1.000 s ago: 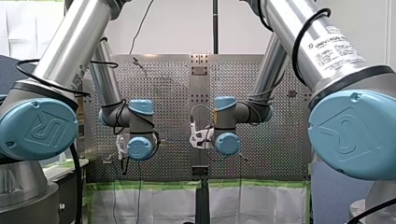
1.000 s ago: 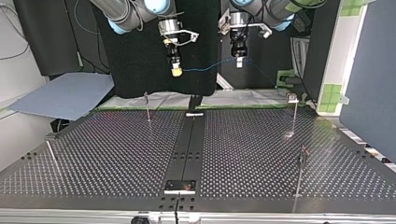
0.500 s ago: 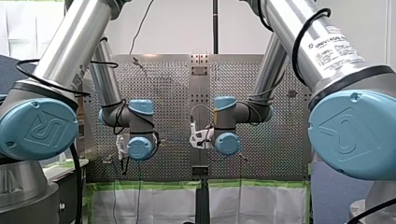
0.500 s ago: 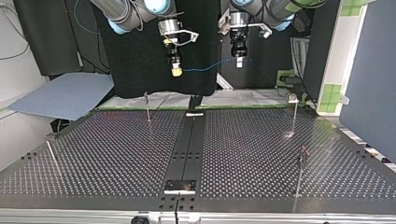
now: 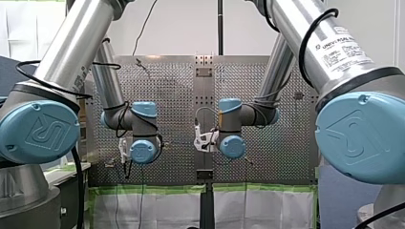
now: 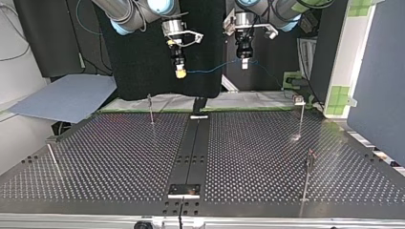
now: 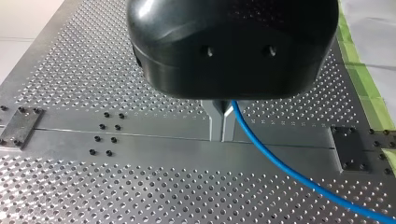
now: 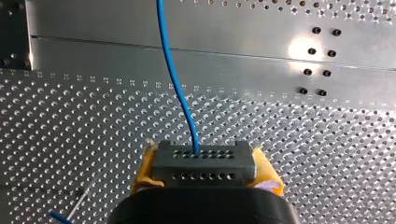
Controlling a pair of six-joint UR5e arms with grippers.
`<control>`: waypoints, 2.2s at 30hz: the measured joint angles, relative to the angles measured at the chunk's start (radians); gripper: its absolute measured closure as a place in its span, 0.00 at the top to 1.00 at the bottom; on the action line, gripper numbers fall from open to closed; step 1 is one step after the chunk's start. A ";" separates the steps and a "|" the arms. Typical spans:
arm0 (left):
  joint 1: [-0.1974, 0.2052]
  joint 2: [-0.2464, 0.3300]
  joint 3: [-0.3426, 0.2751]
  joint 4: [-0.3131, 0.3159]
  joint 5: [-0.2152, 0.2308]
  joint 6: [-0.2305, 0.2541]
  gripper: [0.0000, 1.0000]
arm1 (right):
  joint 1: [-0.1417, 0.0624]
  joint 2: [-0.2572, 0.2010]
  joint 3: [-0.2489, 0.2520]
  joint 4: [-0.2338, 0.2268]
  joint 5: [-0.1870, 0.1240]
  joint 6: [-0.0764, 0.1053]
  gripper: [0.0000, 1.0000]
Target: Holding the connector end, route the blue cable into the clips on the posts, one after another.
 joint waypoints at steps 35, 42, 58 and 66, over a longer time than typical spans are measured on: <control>0.000 -0.033 -0.002 -0.093 -0.015 0.052 0.00 | 0.016 0.090 -0.005 0.054 0.004 -0.009 0.00; 0.000 -0.034 -0.002 -0.139 -0.015 0.054 0.00 | 0.016 0.090 -0.005 0.054 0.004 -0.009 0.00; 0.004 0.008 0.004 -0.149 -0.011 0.025 0.00 | 0.005 0.023 -0.017 0.120 0.054 0.000 0.00; 0.021 0.088 0.005 -0.222 -0.008 0.004 0.00 | -0.006 -0.057 -0.020 0.184 -0.007 0.067 0.00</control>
